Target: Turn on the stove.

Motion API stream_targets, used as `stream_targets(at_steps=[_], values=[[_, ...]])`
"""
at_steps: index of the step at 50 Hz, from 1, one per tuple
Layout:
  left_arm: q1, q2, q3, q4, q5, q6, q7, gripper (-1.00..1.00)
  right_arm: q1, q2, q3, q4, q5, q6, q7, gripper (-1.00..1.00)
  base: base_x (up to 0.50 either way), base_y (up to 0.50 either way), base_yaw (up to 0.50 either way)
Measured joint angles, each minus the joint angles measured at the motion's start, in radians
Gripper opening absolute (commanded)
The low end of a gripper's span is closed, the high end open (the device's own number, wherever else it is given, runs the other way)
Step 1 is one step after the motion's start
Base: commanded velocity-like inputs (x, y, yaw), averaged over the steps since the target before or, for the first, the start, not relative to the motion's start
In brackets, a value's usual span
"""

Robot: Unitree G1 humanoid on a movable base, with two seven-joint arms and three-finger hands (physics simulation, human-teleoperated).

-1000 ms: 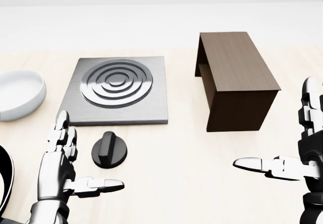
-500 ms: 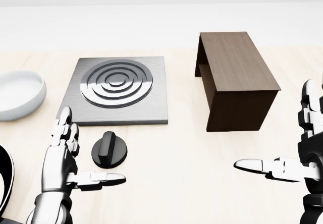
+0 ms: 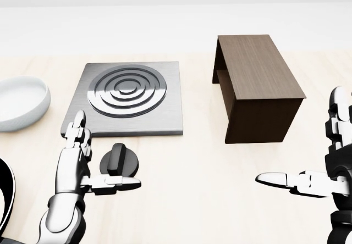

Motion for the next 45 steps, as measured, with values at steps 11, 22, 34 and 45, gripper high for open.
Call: stream_targets(at_steps=[11, 22, 34, 45], values=[[-0.003, -0.007, -0.013, 0.058, 0.005, -0.021, -0.014, 1.0, 0.001, 0.0, 0.001, 0.004, -0.001, 0.0, 0.002, 1.0, 0.0, 0.0, 0.0], [0.007, -0.017, -0.026, 0.1, 0.013, -0.03, -0.029, 1.0, 0.003, 0.0, 0.002, 0.012, -0.003, 0.0, 0.006, 1.0, 0.0, 0.0, 0.0], [0.013, -0.024, -0.034, 0.137, 0.019, -0.03, -0.04, 1.0, 0.006, 0.001, 0.003, 0.015, -0.006, 0.0, 0.007, 1.0, 0.0, 0.0, 0.0], [0.01, -0.026, -0.034, 0.163, 0.018, -0.03, -0.044, 1.0, 0.008, 0.002, 0.002, 0.009, -0.006, 0.0, 0.008, 1.0, 0.0, 0.0, 0.0]])
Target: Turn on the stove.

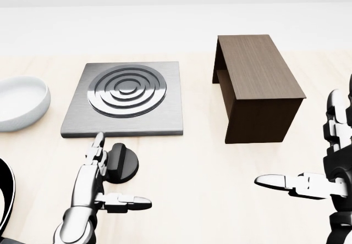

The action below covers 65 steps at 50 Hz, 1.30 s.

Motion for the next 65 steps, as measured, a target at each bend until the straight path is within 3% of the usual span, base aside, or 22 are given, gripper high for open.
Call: stream_targets(at_steps=[17, 40, 65], values=[[0.005, -0.005, -0.003, 0.018, -0.012, 0.0, -0.012, 1.0, 0.0, 0.001, -0.001, -0.009, 0.001, 0.0, 0.0, 1.0, 0.0, 0.0, 0.0], [0.091, -0.02, -0.025, -0.14, -0.013, 0.084, -0.029, 1.0, -0.003, 0.001, 0.001, -0.012, 0.0, 0.0, 0.0, 1.0, 0.0, 0.0, 0.0], [0.142, -0.035, -0.058, -0.216, 0.005, 0.116, -0.036, 1.0, -0.001, 0.001, 0.002, -0.002, 0.0, 0.0, 0.0, 1.0, 0.0, 0.0, 0.0]])
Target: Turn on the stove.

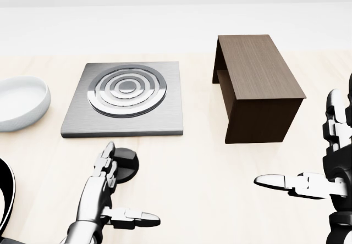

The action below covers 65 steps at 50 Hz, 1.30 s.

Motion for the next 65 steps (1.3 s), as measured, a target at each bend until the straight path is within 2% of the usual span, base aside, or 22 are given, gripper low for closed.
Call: stream_targets(at_steps=[12, 19, 32, 39, 43, 49, 50, 65], values=[[0.019, -0.013, -0.034, -0.059, -0.002, 0.02, -0.023, 1.0, 0.001, 0.0, 0.0, -0.001, 0.002, 0.0, 0.0, 1.0, 0.0, 0.0, 0.0], [-0.012, -0.019, -0.036, -0.027, 0.002, 0.015, -0.019, 1.0, 0.002, 0.001, -0.002, -0.004, 0.004, 0.0, 0.001, 1.0, 0.0, 0.0, 0.0], [-0.14, -0.033, -0.027, 0.112, 0.024, -0.014, 0.006, 1.0, 0.004, 0.001, -0.005, -0.008, 0.007, 0.0, 0.002, 1.0, 0.0, 0.0, 0.0], [-0.249, -0.041, -0.014, 0.229, 0.029, -0.031, 0.023, 1.0, 0.003, 0.001, -0.006, -0.009, 0.008, 0.0, 0.002, 1.0, 0.0, 0.0, 0.0], [-0.297, -0.046, -0.012, 0.248, 0.028, -0.014, 0.031, 1.0, 0.002, 0.0, -0.006, -0.007, 0.009, 0.0, 0.002, 1.0, 0.0, 0.0, 0.0], [-0.303, -0.056, -0.024, 0.16, 0.028, 0.053, 0.028, 1.0, 0.001, 0.0, -0.007, -0.007, 0.009, 0.0, 0.002, 1.0, 0.0, 0.0, 0.0], [-0.298, -0.056, -0.027, 0.135, 0.027, 0.058, 0.027, 1.0, 0.001, -0.001, -0.006, -0.007, 0.009, 0.0, 0.002, 1.0, 0.0, 0.0, 0.0], [-0.129, -0.04, -0.062, -0.445, -0.011, 0.058, 0.008, 1.0, 0.004, 0.001, -0.003, -0.006, 0.007, 0.0, 0.002, 1.0, 0.0, 0.0, 0.0]])
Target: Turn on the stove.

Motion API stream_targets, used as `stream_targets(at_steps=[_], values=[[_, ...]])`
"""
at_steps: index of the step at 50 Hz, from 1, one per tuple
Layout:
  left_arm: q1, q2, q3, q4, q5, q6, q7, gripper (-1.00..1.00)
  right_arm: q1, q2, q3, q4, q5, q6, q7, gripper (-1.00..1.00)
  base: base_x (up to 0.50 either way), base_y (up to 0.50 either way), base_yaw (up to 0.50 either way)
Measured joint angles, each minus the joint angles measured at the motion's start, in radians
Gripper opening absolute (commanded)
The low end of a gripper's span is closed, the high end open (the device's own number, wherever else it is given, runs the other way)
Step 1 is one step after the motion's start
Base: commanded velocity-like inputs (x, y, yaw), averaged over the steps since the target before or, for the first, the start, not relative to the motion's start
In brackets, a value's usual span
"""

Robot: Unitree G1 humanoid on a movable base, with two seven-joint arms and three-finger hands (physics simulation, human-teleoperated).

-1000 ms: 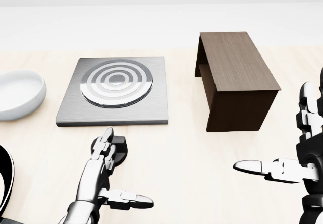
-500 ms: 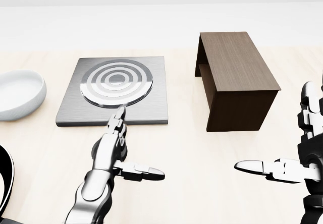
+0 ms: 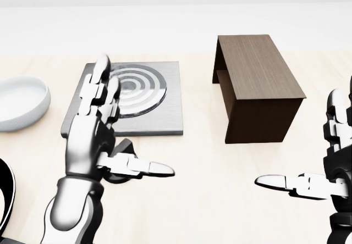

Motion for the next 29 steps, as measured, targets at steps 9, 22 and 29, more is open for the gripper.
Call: stream_targets(at_steps=[9, 22, 29], values=[[0.087, 0.019, 0.024, -0.209, -0.059, 0.0, 0.013, 1.0, 0.003, 0.002, 0.001, -0.005, -0.001, 0.0, 0.001, 1.0, 0.0, 0.0, 0.0], [0.181, 0.033, 0.05, -0.325, -0.139, 0.0, 0.052, 1.0, 0.006, 0.004, 0.002, -0.009, -0.002, 0.0, 0.003, 1.0, 0.0, 0.0, 0.0], [0.206, 0.038, 0.056, -0.339, -0.154, 0.0, 0.062, 1.0, 0.006, 0.004, 0.003, -0.011, -0.004, 0.0, 0.003, 1.0, 0.0, 0.0, 0.0]])
